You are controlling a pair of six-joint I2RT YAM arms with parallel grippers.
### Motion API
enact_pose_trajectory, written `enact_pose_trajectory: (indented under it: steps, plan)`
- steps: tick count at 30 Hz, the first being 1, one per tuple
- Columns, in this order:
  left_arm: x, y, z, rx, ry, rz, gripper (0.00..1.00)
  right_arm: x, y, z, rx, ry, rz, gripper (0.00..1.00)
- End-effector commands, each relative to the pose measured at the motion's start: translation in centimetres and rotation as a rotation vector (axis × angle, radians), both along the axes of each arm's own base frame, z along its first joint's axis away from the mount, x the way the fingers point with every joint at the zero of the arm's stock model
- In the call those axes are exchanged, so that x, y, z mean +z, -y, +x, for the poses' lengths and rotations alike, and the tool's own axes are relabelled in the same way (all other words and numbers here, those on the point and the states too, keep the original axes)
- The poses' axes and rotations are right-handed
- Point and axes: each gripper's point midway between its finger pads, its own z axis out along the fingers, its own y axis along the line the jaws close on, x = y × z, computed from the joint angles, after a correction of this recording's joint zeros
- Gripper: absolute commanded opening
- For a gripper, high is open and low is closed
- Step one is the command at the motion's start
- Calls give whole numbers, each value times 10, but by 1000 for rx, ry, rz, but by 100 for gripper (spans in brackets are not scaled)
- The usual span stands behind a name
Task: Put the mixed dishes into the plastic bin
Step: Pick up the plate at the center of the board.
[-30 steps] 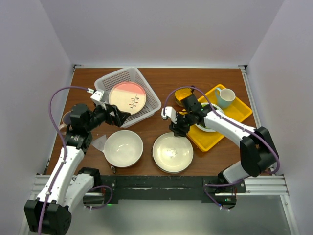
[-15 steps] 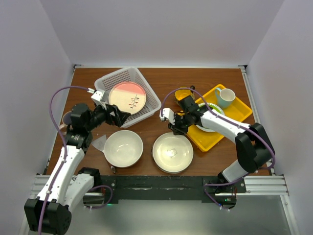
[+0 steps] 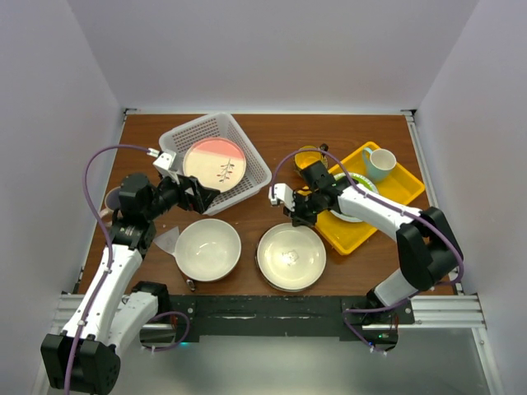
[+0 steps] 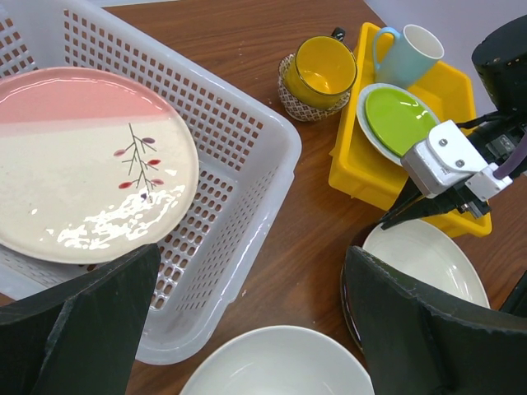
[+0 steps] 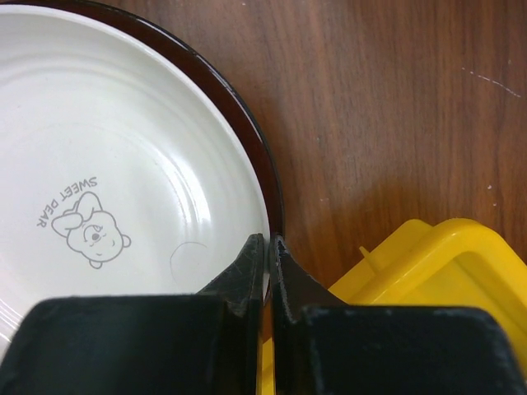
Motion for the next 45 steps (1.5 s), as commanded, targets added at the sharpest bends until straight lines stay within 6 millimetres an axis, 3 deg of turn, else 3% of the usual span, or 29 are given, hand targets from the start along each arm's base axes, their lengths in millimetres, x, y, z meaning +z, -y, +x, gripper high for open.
enact_pose_trajectory:
  steps: [1,19,33,42,45]
  plan:
    - [17,2,6,-13,81,-15,100,21,-4,-6,58,35,42,0]
    - [5,18,1,-127,14,-69,100,67,10,-14,71,52,216,0]
    - [5,39,-13,-232,-6,-106,97,81,19,-15,56,58,273,0]
    - [3,64,-27,-220,-11,-58,96,89,17,-18,57,50,304,0]
    - [-3,83,-39,-237,-49,-79,93,91,18,-16,46,53,310,0]
